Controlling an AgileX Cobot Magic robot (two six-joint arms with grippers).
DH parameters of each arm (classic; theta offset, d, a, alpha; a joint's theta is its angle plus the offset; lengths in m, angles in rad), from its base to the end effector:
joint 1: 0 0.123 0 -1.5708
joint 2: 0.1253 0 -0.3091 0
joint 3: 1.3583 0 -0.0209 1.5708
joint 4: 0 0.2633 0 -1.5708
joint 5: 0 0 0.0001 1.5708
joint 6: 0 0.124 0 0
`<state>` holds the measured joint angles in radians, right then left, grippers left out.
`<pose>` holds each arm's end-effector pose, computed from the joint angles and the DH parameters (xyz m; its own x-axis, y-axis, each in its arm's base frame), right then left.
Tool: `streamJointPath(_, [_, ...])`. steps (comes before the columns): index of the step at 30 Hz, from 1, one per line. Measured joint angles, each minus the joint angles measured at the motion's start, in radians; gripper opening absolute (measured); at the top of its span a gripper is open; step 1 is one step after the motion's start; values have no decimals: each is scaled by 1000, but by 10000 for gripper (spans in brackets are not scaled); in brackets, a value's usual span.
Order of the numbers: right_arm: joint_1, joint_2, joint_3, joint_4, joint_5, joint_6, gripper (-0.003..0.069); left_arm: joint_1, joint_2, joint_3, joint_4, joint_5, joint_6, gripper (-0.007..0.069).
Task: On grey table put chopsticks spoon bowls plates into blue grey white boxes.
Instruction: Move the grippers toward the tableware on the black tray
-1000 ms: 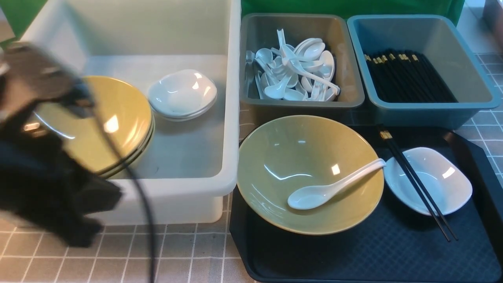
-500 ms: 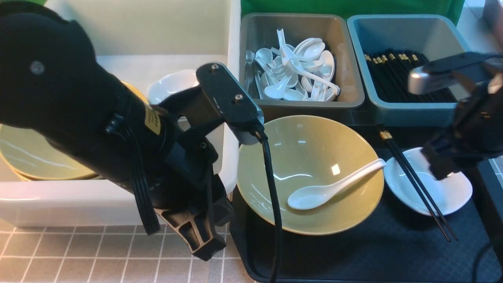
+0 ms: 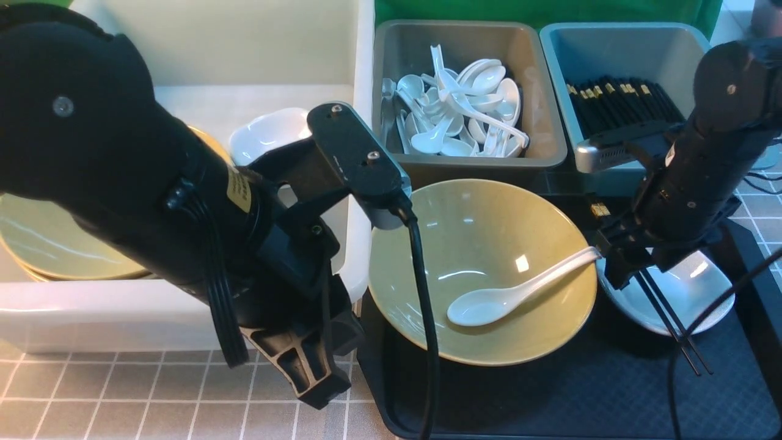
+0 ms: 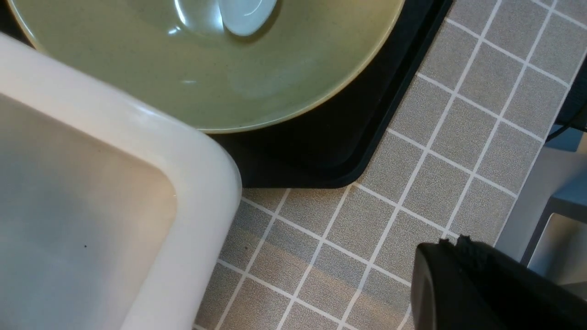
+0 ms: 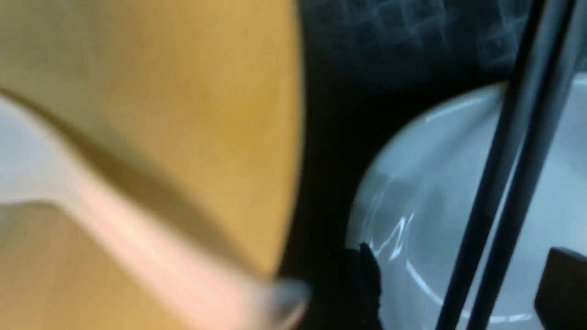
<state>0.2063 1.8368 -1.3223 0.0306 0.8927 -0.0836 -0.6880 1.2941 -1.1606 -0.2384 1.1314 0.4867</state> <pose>0.3879 0.0842 0.1985 -0.9326 -0.2609 -0.2494 -0.2712 0.9625 0.0070 0.1878 -0.1887 0.3258 -0.4021 0.8039 -0.4383 0.9013 0.4318 -0.0350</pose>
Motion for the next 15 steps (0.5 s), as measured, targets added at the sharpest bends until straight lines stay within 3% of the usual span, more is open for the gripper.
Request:
streamJointPath(11, [-38, 49, -9, 2, 0, -21, 393, 0, 0, 0, 1, -42, 1, -8])
streamJointPath(15, [-39, 72, -9, 3, 7, -38, 301, 0, 4, 0, 0, -46, 1, -8])
